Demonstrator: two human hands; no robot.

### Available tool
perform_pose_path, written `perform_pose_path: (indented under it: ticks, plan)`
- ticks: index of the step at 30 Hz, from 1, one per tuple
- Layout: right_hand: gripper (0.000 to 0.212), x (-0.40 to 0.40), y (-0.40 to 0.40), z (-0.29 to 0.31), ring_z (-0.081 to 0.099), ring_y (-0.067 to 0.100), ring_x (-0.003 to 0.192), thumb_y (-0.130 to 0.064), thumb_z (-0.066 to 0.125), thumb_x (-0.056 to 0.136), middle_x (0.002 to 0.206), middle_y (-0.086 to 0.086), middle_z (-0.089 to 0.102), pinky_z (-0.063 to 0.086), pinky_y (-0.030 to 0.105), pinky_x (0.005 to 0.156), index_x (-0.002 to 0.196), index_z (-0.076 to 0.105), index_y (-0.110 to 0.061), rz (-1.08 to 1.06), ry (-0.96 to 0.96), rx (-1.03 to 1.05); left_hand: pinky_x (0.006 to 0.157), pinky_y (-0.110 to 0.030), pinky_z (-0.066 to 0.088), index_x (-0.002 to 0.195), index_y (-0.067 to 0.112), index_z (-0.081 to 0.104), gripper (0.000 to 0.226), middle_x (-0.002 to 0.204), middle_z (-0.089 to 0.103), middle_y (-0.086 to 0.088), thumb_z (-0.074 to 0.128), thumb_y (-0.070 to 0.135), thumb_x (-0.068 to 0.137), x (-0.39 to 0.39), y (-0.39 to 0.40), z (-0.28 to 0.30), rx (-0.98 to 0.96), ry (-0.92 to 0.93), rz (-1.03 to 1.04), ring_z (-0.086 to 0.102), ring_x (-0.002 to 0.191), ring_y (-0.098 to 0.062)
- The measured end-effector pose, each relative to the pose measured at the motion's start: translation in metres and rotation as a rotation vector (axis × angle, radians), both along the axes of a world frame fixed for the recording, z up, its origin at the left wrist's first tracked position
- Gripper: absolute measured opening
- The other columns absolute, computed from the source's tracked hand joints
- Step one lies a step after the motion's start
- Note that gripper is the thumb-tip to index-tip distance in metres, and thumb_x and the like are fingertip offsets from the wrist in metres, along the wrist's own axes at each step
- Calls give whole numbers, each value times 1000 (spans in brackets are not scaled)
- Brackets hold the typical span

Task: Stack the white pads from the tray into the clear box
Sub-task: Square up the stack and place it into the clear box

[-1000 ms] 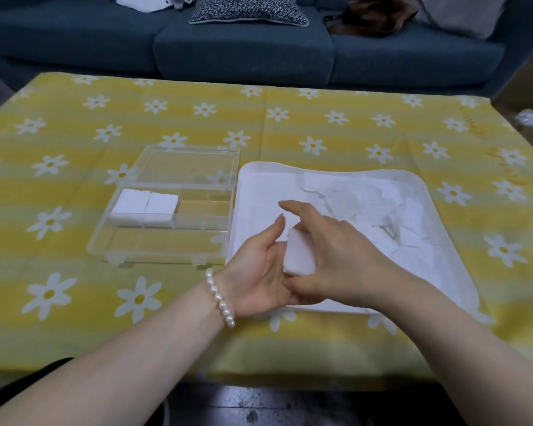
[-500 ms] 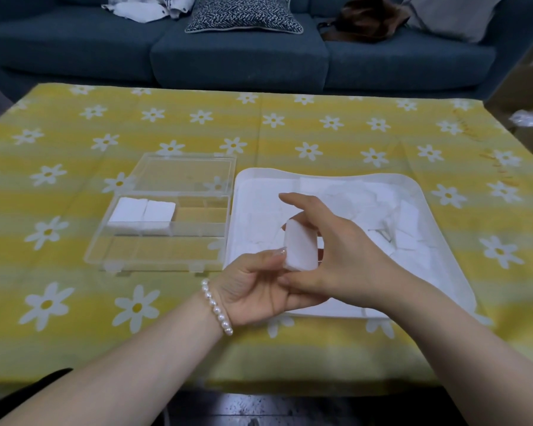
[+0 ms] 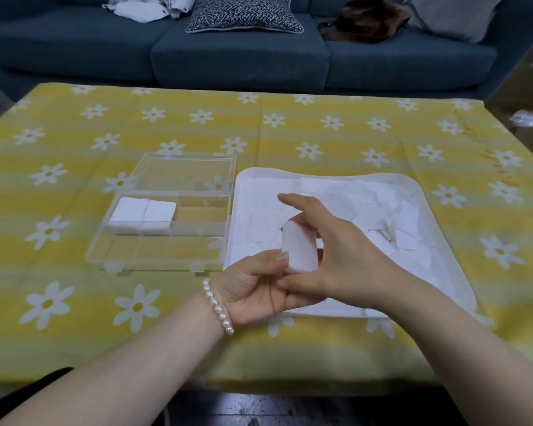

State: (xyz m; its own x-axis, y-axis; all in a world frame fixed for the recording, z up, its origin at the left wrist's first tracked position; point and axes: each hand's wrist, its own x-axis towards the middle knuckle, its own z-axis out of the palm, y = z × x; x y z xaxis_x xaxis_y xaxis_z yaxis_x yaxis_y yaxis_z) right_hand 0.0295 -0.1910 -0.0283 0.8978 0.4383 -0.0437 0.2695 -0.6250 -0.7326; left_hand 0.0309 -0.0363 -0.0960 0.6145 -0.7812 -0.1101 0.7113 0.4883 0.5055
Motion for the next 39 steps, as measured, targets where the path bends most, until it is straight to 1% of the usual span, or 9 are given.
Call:
perform_pose_path:
  ticks: [9, 14, 17, 23, 26, 29, 33, 36, 39]
  plan:
    - [98, -1, 1, 1, 44, -3, 108, -32, 82, 61, 114, -16, 49, 49, 32, 91, 138, 23, -45, 17, 5, -27, 88, -40, 53, 105, 7, 72, 49, 105, 70, -11, 87, 21, 61, -1, -1, 0, 8, 14, -9, 67, 101, -24]
    - [97, 0, 0, 0, 50, 6, 107, -33, 80, 61, 115, -12, 51, 50, 33, 88, 137, 22, -49, 13, 15, -23, 91, -43, 52, 121, 9, 61, 68, 114, 65, -13, 85, 35, 63, 3, -2, 3, -24, 84, 13, 63, 105, -27]
    - [97, 0, 0, -1, 51, 5, 105, -32, 80, 61, 115, -14, 52, 48, 32, 89, 137, 22, -49, 24, 20, -44, 78, -31, 54, 114, 11, 67, 53, 109, 67, -8, 80, 36, 69, 5, -3, 2, -5, 118, 34, 66, 98, -21]
    - [101, 1, 1, -3, 48, 8, 115, -37, 80, 59, 122, -12, 53, 43, 30, 96, 138, 19, -50, 42, 1, -98, 59, -30, 55, 109, 8, 70, 49, 104, 70, -11, 83, 26, 66, 2, -4, 0, -6, 166, 63, 70, 88, -23]
    - [105, 2, -1, -2, 48, 8, 115, -39, 82, 56, 123, -14, 48, 43, 32, 97, 137, 16, -53, 51, 30, -79, 69, -42, 57, 116, 12, 67, 38, 114, 66, -14, 72, 23, 80, 3, -4, 3, -95, 198, 36, 66, 100, -30]
    - [108, 4, -7, 2, 55, 5, 103, -35, 84, 57, 120, -16, 46, 49, 31, 90, 138, 15, -52, 54, 43, -96, 89, -43, 51, 115, 17, 68, 44, 117, 66, -10, 76, 31, 74, 3, -5, 3, -20, 108, 68, 62, 112, -24]
    - [106, 5, -10, 5, 62, 3, 79, -30, 84, 60, 115, -14, 52, 53, 28, 79, 136, 15, -54, 60, 42, -131, 88, -39, 52, 120, 10, 64, 50, 118, 64, -14, 75, 26, 75, 3, -6, 4, -73, 150, 53, 61, 114, -27]
    - [104, 5, -7, 0, 61, 10, 88, -30, 82, 59, 109, -8, 57, 51, 34, 82, 136, 15, -53, 52, 8, -156, 90, -36, 51, 124, 9, 61, 44, 122, 63, -15, 64, 27, 84, 3, -5, 6, -95, 116, 13, 60, 116, -25]
    - [103, 6, -7, -3, 58, 12, 94, -33, 81, 59, 108, -7, 58, 50, 35, 83, 137, 16, -51, 49, -16, -169, 87, -33, 52, 128, 11, 59, 55, 122, 64, -12, 69, 35, 79, 3, -5, 7, -44, 107, 15, 61, 114, -23]
